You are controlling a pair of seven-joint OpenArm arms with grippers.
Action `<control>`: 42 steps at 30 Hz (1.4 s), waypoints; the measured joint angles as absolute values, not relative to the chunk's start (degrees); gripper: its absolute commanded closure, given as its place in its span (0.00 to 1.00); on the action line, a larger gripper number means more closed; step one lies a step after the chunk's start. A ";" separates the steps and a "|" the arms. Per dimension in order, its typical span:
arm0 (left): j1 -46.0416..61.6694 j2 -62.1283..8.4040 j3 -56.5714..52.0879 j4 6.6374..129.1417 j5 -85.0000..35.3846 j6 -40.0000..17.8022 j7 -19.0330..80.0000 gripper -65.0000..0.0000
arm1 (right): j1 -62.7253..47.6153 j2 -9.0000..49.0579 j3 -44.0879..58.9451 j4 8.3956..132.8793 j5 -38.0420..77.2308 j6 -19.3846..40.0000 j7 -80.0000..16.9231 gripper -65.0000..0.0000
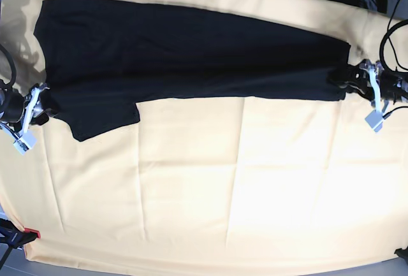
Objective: Fold the T-shirt properly
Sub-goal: 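Release the hem and move the right gripper to the sleeve end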
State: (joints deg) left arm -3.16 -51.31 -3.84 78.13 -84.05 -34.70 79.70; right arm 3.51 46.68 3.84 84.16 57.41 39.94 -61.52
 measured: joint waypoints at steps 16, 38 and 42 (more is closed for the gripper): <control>-1.72 -51.27 -3.84 78.06 -84.03 -34.57 79.96 0.38 | 6.39 38.13 3.84 83.24 52.88 38.35 -55.46 0.33; -1.72 -51.27 -3.84 78.06 -84.01 -34.54 79.96 0.38 | 6.61 29.45 3.95 78.24 48.47 39.70 -51.70 0.74; -1.72 -51.27 -3.84 78.06 -84.03 -34.57 79.94 0.38 | 8.16 29.50 3.95 78.24 48.47 39.70 -51.83 1.00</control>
